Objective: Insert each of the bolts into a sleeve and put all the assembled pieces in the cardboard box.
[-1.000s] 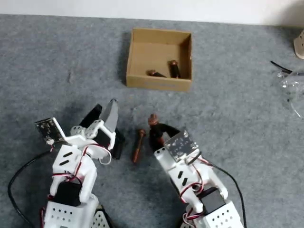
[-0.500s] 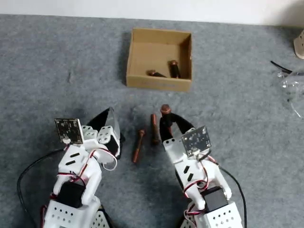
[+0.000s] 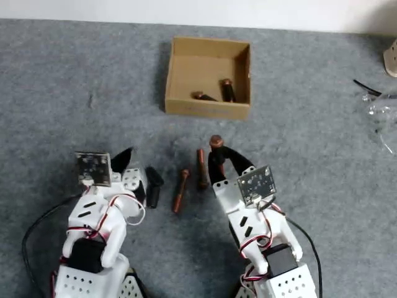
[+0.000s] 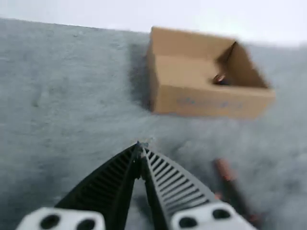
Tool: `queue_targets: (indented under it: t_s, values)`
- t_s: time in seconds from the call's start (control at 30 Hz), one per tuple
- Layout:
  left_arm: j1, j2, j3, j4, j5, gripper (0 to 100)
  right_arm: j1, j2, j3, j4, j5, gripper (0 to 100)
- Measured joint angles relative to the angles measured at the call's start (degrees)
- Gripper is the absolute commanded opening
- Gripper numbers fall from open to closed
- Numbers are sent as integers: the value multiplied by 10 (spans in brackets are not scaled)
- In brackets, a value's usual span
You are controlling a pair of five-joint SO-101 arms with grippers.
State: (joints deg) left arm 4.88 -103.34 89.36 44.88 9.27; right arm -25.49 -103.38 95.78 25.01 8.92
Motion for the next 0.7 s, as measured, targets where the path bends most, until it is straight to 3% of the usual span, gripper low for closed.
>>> queue_targets:
  t_s: [0.2, 0.37, 0.57, 0.7]
  values:
    - [-7, 0, 25, 52, -158, 7, 0, 0, 0, 0, 0, 5]
    - [-14, 0, 38, 55, -176, 7, 0, 0, 0, 0, 0, 5]
    - [-84, 0, 38, 55, -176, 7, 6, 0, 0, 0, 0, 5]
    - [-91, -1, 47, 36, -176, 7, 20, 0, 0, 36, 0, 5]
